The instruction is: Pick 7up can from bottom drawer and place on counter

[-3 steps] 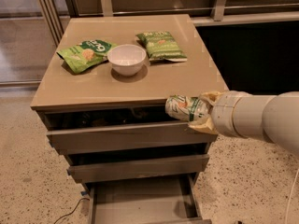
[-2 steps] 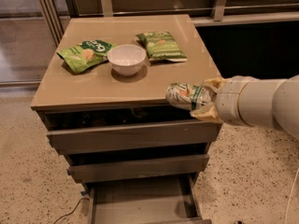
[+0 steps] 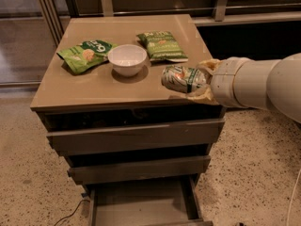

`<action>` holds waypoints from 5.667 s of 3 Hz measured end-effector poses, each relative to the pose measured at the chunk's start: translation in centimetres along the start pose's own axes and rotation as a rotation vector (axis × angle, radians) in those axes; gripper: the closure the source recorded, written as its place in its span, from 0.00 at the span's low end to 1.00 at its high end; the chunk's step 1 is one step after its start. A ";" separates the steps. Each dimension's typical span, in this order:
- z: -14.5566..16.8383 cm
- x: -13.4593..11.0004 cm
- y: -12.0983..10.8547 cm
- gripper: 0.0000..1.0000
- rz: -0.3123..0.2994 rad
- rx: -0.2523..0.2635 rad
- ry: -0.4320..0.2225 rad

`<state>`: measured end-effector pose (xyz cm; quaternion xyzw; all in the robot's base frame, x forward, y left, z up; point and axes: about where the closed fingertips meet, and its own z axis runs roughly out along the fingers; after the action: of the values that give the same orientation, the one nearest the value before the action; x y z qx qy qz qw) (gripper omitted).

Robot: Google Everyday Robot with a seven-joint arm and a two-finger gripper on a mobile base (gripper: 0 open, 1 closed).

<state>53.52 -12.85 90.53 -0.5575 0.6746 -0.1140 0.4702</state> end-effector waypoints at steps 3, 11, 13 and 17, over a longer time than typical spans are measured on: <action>8.6 2.9 1.8 1.00 0.006 -0.024 -0.071; 13.9 1.4 -5.3 1.00 0.043 -0.019 0.051; 14.7 2.5 -5.0 1.00 0.065 -0.058 0.111; 15.3 3.6 -4.3 0.50 0.112 -0.095 0.118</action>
Offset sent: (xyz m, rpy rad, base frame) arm 0.0688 0.0096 -0.0909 0.0581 0.0035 0.0585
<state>68.19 -11.79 83.48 -0.5329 0.7359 -0.0881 0.4084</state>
